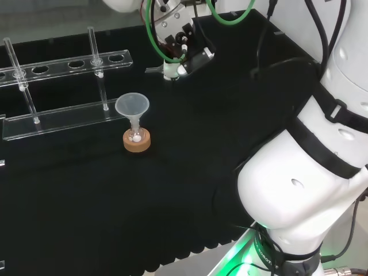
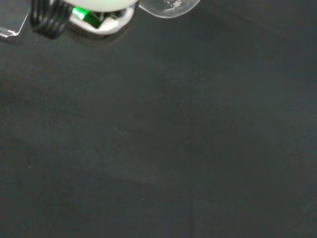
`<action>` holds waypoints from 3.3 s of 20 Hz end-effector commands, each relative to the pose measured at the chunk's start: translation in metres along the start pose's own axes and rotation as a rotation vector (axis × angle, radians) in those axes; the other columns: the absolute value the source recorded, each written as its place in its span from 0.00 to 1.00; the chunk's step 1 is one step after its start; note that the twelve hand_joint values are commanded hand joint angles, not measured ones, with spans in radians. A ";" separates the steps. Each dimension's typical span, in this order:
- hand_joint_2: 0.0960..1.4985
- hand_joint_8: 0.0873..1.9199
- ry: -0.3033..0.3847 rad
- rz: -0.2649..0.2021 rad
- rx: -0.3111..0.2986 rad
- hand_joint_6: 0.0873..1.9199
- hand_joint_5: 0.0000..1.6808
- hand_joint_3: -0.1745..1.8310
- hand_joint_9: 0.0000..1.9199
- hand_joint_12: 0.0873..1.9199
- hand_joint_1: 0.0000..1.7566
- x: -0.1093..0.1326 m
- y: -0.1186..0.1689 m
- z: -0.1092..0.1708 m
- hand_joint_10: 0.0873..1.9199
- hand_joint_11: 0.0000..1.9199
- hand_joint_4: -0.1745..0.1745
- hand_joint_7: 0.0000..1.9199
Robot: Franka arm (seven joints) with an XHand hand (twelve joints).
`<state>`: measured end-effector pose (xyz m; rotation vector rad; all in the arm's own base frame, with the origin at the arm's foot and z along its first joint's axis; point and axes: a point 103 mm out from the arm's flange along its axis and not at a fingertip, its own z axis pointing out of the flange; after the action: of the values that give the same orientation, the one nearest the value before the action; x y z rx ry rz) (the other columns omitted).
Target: Put the weighing funnel back on the table.
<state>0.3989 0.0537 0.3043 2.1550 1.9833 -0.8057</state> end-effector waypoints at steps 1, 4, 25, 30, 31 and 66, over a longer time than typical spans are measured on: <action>0.45 0.32 0.036 -0.003 0.002 0.33 0.74 0.36 0.38 0.59 0.63 -0.007 0.005 0.007 0.21 0.31 1.00 0.23; 0.45 0.32 0.061 -0.007 -0.002 0.33 0.74 0.36 0.38 0.59 0.63 -0.014 0.011 0.012 0.21 0.31 1.00 0.23; 0.45 0.32 0.117 -0.059 0.017 0.33 0.74 0.36 0.39 0.59 0.63 -0.042 0.101 0.066 0.21 0.31 1.00 0.24; 0.45 0.32 0.117 -0.088 0.024 0.33 0.73 0.36 0.39 0.59 0.63 -0.038 0.123 0.081 0.21 0.31 1.00 0.24; 0.45 0.32 0.116 -0.095 0.028 0.33 0.73 0.36 0.39 0.59 0.63 -0.036 0.127 0.084 0.21 0.31 1.00 0.24; 0.45 0.32 0.125 -0.227 0.097 0.34 0.73 0.36 0.39 0.59 0.63 0.024 0.205 0.155 0.21 0.31 1.00 0.24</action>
<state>0.5416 -0.0203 0.1150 2.1106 2.3143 -0.8294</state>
